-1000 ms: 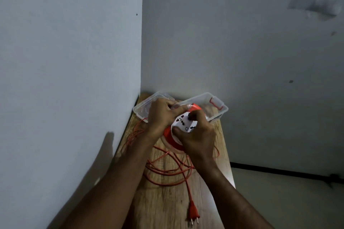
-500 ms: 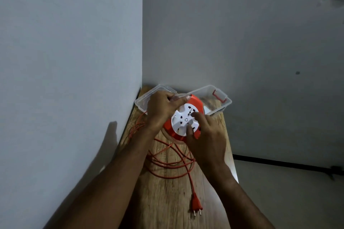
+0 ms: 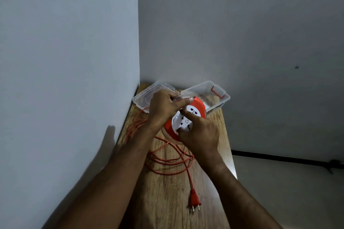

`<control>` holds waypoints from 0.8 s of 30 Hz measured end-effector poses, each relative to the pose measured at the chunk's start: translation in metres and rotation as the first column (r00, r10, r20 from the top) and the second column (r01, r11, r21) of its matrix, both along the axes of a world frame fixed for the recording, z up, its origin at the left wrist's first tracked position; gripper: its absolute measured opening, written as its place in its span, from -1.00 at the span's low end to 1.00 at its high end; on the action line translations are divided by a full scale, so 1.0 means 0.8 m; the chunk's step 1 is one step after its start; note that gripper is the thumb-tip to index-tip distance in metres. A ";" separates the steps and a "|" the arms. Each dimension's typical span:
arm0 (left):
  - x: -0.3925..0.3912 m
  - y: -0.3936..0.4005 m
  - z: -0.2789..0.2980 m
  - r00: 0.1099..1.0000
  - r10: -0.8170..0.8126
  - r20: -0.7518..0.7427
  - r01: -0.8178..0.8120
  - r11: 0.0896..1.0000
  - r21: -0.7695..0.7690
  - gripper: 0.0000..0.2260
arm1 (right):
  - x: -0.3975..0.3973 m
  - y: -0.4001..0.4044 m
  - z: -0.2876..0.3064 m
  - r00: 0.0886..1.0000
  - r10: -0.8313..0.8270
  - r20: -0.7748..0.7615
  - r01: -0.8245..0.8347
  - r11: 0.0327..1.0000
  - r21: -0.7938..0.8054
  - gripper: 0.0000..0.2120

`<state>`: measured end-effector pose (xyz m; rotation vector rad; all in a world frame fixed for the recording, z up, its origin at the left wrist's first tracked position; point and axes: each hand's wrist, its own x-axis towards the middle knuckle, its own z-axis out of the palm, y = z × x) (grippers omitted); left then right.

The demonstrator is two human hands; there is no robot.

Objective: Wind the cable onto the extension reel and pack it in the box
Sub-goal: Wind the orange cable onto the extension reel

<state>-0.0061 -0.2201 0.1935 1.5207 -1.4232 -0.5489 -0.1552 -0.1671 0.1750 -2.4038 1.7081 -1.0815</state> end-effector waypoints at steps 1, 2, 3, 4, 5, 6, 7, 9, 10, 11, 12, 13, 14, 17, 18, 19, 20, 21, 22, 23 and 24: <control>-0.001 0.001 -0.001 1.000 0.003 -0.001 -0.003 1.000 -0.022 -0.56 | 0.004 0.002 -0.002 0.997 -0.033 0.066 0.029 0.998 0.052 -0.40; -0.003 0.001 -0.002 1.000 0.006 -0.005 -0.006 0.999 -0.041 -0.55 | 0.008 0.004 -0.003 0.986 -0.080 0.145 0.065 0.992 0.107 -0.39; -0.005 0.002 -0.004 1.000 0.014 -0.004 -0.014 0.998 -0.056 -0.54 | 0.013 0.006 -0.004 0.962 -0.136 0.236 0.098 0.981 0.165 -0.39; -0.006 0.004 -0.006 1.000 0.027 0.007 -0.027 0.997 -0.071 -0.54 | 0.018 0.008 -0.005 0.923 -0.190 0.336 0.119 0.968 0.218 -0.38; -0.008 0.004 -0.008 0.999 0.042 0.021 -0.040 0.996 -0.085 -0.53 | 0.024 0.010 -0.005 0.863 -0.243 0.443 0.128 0.953 0.274 -0.38; -0.010 0.005 -0.010 0.998 0.054 0.035 -0.050 0.994 -0.098 -0.52 | 0.029 0.011 -0.008 0.779 -0.301 0.550 0.124 0.934 0.335 -0.38; -0.013 0.005 -0.012 0.996 0.069 0.052 -0.063 0.993 -0.103 -0.52 | 0.034 0.010 -0.010 0.664 -0.367 0.652 0.104 0.908 0.405 -0.39; -0.020 0.008 -0.016 0.987 0.102 0.124 -0.089 0.990 -0.107 -0.54 | 0.045 0.007 -0.011 0.308 -0.505 0.806 -0.049 0.838 0.543 -0.41; -0.022 0.008 -0.018 0.982 0.113 0.153 -0.097 0.989 -0.110 -0.53 | 0.048 0.005 -0.006 0.125 -0.569 0.813 -0.150 0.799 0.583 -0.41; -0.023 0.008 -0.020 0.980 0.115 0.165 -0.097 0.989 -0.113 -0.52 | 0.048 0.004 0.001 -0.002 -0.623 0.782 -0.236 0.760 0.605 -0.40; -0.022 0.008 -0.021 0.981 0.111 0.157 -0.094 0.989 -0.110 -0.52 | 0.046 0.004 0.009 -0.044 -0.661 0.749 -0.303 0.724 0.620 -0.40; -0.018 0.008 -0.020 0.986 0.103 0.132 -0.091 0.991 -0.097 -0.54 | 0.041 0.005 0.014 -0.006 -0.674 0.739 -0.347 0.695 0.630 -0.40; -0.014 0.007 -0.019 0.991 0.095 0.094 -0.088 0.993 -0.077 -0.57 | 0.036 0.007 0.017 0.067 -0.656 0.752 -0.370 0.683 0.629 -0.40; -0.001 0.003 -0.013 0.995 0.083 -0.050 -0.083 0.996 -0.015 -0.51 | 0.019 0.020 0.011 0.577 -0.348 0.739 -0.156 0.841 0.518 -0.45; 0.002 0.001 -0.011 0.993 0.076 -0.087 -0.077 0.997 -0.008 -0.50 | 0.012 0.024 0.007 0.773 -0.238 0.588 -0.002 0.926 0.378 -0.50; 0.004 -0.001 -0.009 0.993 0.069 -0.096 -0.070 0.997 -0.012 -0.49 | 0.006 0.026 0.003 0.892 -0.166 0.421 0.093 0.978 0.188 -0.56; 0.004 -0.002 -0.007 0.995 0.061 -0.082 -0.062 0.998 -0.016 -0.49 | 0.001 0.026 0.002 0.952 -0.104 0.289 0.107 0.994 0.008 -0.60; 0.005 -0.004 -0.005 0.997 0.052 -0.064 -0.053 0.998 -0.016 -0.51 | -0.002 0.026 0.003 0.982 -0.049 0.184 0.069 0.992 -0.103 -0.61; 0.006 -0.006 -0.004 0.998 0.038 -0.057 -0.038 0.999 -0.009 -0.53 | -0.004 0.023 0.003 0.997 -0.007 0.081 0.019 0.988 -0.152 -0.58; 0.006 -0.009 -0.004 0.998 0.018 -0.064 -0.018 1.000 -0.005 -0.53 | -0.005 0.021 0.003 1.000 0.019 -0.020 -0.022 0.988 -0.151 -0.53; 0.007 -0.012 -0.006 0.998 0.004 -0.070 -0.005 1.000 -0.007 -0.51 | -0.005 0.017 0.001 0.993 0.031 -0.110 -0.045 0.991 -0.127 -0.47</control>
